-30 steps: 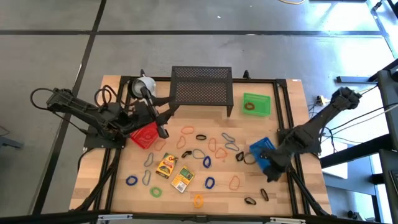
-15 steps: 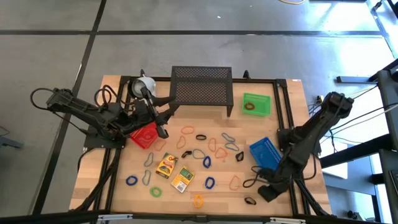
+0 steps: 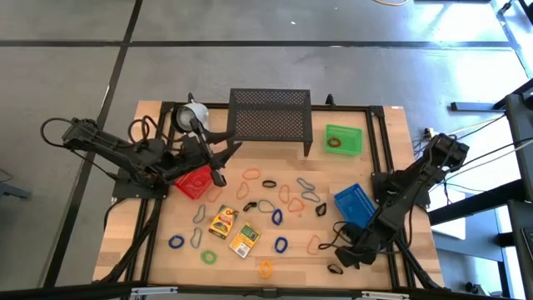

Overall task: Pick & Place Office Desk Supplies
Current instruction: Put the black rubber band into blue bin

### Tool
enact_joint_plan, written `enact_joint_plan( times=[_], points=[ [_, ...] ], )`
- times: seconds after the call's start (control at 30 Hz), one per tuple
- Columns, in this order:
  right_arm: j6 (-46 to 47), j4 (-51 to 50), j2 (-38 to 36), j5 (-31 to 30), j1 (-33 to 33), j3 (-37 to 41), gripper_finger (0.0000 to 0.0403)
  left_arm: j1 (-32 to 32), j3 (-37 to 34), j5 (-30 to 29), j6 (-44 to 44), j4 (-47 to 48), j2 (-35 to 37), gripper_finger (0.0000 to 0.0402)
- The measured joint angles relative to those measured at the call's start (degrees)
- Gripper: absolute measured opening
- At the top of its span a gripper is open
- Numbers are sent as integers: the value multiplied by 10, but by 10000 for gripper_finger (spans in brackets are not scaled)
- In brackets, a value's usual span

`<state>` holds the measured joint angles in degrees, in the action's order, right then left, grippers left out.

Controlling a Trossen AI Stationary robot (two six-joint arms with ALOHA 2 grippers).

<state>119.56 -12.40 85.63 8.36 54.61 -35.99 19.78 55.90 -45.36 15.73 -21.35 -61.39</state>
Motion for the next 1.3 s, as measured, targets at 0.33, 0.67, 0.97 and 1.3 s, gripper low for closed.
enact_joint_plan(
  times=[0.33, 0.67, 0.97, 1.3],
  points=[
    [-15, 5, 43, 2, 0, -3, 122, 0, 0, 0, 0, 38, 0, 136],
    [0, 12, 45, 33, 0, -1, 31, -4, 0, 0, 0, 35, 0, 136],
    [-30, 96, 49, 0, 12, -18, 9, -4, 0, 0, 0, 33, 0, 136],
    [-341, 71, 48, -321, 16, -166, 15, -4, 0, 0, 0, 31, 0, 136]
  ],
)
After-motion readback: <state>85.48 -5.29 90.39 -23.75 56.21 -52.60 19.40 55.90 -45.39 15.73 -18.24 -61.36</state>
